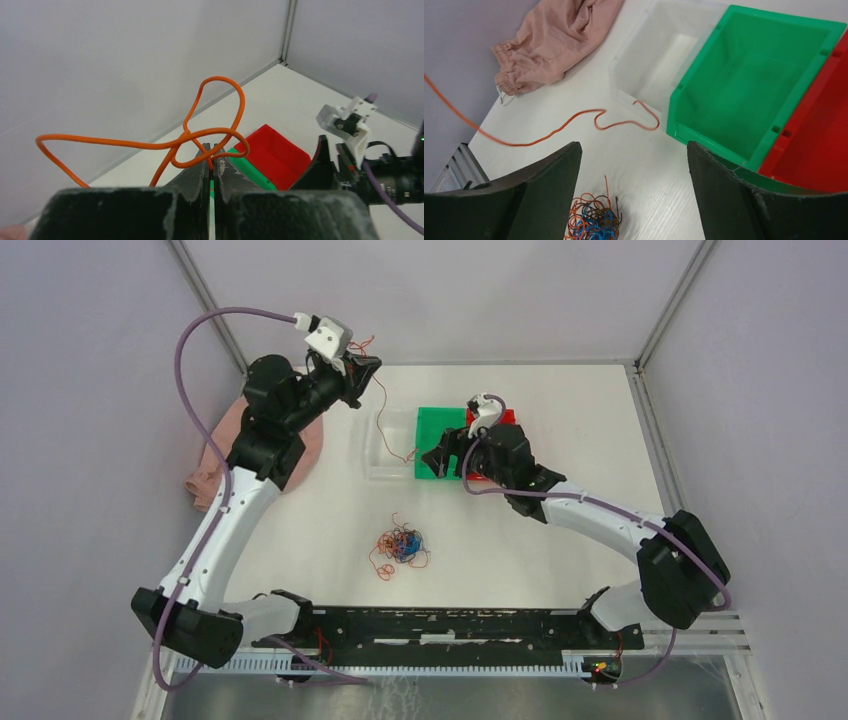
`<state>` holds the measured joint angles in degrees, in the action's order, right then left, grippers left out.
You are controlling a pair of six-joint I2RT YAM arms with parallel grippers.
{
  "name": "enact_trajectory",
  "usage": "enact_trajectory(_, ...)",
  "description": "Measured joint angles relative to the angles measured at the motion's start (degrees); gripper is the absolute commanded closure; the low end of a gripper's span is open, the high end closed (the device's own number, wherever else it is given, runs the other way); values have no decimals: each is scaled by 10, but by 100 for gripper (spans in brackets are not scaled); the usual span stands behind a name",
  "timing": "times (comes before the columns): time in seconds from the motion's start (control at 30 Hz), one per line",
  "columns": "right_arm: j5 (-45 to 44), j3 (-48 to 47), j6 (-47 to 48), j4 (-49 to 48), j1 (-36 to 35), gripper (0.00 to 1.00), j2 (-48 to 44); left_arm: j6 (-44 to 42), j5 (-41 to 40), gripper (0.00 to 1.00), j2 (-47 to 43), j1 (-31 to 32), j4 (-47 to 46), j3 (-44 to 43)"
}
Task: Untangle the cables
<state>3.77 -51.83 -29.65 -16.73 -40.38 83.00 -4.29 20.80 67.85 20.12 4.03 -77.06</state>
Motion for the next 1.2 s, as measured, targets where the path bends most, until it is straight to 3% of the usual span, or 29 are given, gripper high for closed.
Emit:
enact_trajectory(0.17,-29,14,3,42,8,10,-38,-15,-17,97,51,0,-3,3)
enact_trajectory(0.5,-90,43,6,70,19,10,-106,-55,-30,97,122,0,-17,-6)
enact_trajectory(0.8,-104,44,5,89,23,12,-111,-90,-52,97,187,-7,-21,-97)
enact_trajectory(1.0,-103,44,3,91,24,13,-110,-105,-55,97,193,-13,-25,-149)
enact_trajectory(1.2,-104,44,-2,91,29,13,-110,-115,-53,97,193,-14,-10,-141)
